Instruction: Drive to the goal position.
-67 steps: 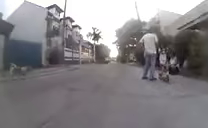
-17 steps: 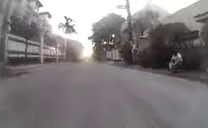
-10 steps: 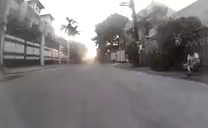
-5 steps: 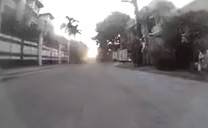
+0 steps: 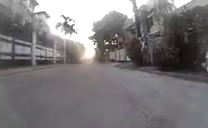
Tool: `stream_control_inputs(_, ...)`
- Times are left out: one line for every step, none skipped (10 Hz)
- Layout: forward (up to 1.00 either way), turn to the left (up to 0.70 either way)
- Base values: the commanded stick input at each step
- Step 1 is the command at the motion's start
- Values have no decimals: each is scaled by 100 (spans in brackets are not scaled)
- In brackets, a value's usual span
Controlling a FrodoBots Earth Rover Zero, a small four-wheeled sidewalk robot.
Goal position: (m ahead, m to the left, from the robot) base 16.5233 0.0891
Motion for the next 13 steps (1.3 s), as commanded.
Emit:
stream_control_inputs(100,1)
stream_control_inputs(100,-24)
stream_control_inputs(100,-39)
stream_control_inputs(100,-39)
stream_control_inputs(100,-22)
stream_control_inputs(100,1)
stream_control_inputs(100,1)
stream_control_inputs(100,1)
stream_control_inputs(100,1)
stream_control_inputs(100,1)
stream_control_inputs(100,-9)
stream_control_inputs(100,-39)
stream_control_inputs(100,-39)
